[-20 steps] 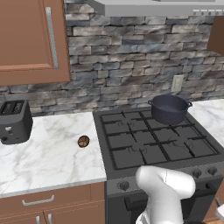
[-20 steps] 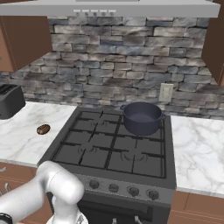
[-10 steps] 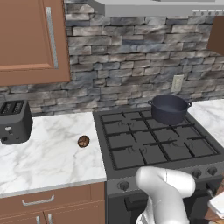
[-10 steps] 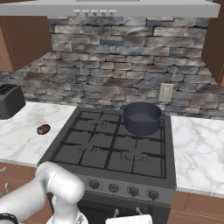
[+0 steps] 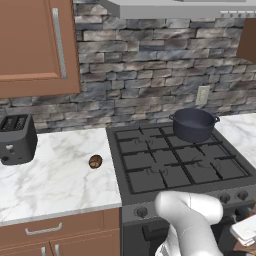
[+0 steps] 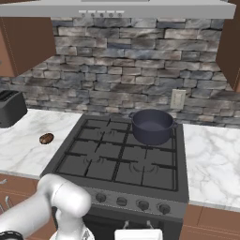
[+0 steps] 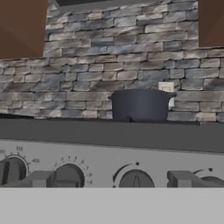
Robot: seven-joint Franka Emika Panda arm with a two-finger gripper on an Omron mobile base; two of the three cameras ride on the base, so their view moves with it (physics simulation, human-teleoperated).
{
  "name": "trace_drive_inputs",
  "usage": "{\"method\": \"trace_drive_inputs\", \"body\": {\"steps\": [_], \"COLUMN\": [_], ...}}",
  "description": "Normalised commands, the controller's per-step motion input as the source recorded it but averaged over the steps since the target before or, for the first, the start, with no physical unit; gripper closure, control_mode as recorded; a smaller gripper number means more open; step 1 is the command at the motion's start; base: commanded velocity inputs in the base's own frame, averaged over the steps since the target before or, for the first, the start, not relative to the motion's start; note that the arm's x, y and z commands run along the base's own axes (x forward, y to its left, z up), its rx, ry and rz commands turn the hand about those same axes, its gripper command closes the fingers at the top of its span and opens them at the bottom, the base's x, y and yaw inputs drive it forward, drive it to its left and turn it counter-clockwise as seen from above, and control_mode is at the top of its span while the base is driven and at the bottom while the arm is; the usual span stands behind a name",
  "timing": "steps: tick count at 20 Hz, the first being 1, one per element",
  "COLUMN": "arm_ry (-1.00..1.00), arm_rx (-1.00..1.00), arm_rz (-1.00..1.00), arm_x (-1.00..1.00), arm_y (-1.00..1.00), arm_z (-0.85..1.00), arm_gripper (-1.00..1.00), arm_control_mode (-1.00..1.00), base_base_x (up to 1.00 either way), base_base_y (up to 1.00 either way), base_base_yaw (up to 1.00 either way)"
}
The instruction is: Turn on the burner for the pot on the stove. Wait thirty seconds for the pot to heat up. Then add the potato to the pot.
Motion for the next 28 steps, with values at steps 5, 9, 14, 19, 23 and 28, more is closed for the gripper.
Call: {"method": "trace_drive_inputs", "body": {"steps": [5, 9, 14, 19, 23, 28], "arm_ry": [0.00, 0.00, 0.00, 0.00, 0.00, 0.00], "arm_rx": [0.00, 0.00, 0.00, 0.00, 0.00, 0.00], "arm_rz": [-0.14, -0.11, -0.06, -0.03, -0.01, 0.00], "arm_x": [0.32, 0.23, 0.12, 0.04, 0.04, 0.07], "arm_y": [0.00, 0.00, 0.00, 0.00, 0.00, 0.00], "arm_z": [-0.03, 0.00, -0.06, -0.10, -0.11, -0.14], "arm_gripper": [-1.00, -1.00, -1.00, -1.00, -1.00, -1.00], "arm_control_mode": [-1.00, -1.00, -1.00, -1.00, -1.00, -1.00], "base_base_x": [0.00, 0.00, 0.00, 0.00, 0.00, 0.00], "base_base_y": [0.00, 0.00, 0.00, 0.00, 0.00, 0.00], "base_base_yaw": [0.00, 0.00, 0.00, 0.00, 0.00, 0.00]}}
